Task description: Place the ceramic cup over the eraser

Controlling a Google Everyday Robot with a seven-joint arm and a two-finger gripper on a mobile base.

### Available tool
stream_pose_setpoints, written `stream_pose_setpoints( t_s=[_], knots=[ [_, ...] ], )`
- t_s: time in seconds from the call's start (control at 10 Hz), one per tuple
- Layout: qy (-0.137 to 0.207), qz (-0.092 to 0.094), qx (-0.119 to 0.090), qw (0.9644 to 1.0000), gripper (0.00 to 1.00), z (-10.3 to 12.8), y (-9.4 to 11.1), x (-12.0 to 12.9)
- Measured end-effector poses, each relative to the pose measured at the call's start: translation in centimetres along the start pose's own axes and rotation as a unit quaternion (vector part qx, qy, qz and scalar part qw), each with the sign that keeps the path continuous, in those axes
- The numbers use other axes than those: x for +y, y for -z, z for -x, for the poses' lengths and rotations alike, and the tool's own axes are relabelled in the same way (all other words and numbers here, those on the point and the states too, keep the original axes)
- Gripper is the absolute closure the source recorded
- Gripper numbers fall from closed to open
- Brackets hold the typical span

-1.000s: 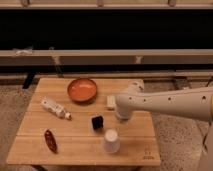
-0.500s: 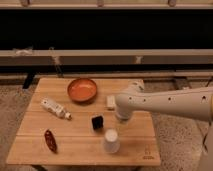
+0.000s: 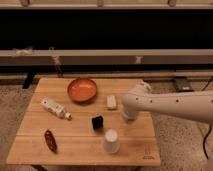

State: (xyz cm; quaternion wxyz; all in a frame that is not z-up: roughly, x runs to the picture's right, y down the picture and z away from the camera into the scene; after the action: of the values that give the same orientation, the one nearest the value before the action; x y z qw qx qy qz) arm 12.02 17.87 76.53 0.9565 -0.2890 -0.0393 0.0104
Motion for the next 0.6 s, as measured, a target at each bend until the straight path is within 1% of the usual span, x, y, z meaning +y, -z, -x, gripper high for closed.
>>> stream_pose_setpoints(
  t_s=[0.2, 0.3, 0.4, 0.5, 0.6],
  knots=[
    [-0.006, -0.002, 0.005, 1.0, 0.2, -2.2, 0.6, 1.2],
    [-0.001, -0.002, 0.004, 1.0, 0.2, -2.1, 0.9, 2.0],
    [0.006, -0.003, 0.003, 1.0, 0.2, -1.5, 1.2, 2.8],
    [0.02, -0.004, -0.002, 0.9998, 0.2, 0.0, 2.2, 4.5],
    [0.03, -0.004, -0.007, 0.9995, 0.2, 1.1, 2.9, 5.8]
  ],
)
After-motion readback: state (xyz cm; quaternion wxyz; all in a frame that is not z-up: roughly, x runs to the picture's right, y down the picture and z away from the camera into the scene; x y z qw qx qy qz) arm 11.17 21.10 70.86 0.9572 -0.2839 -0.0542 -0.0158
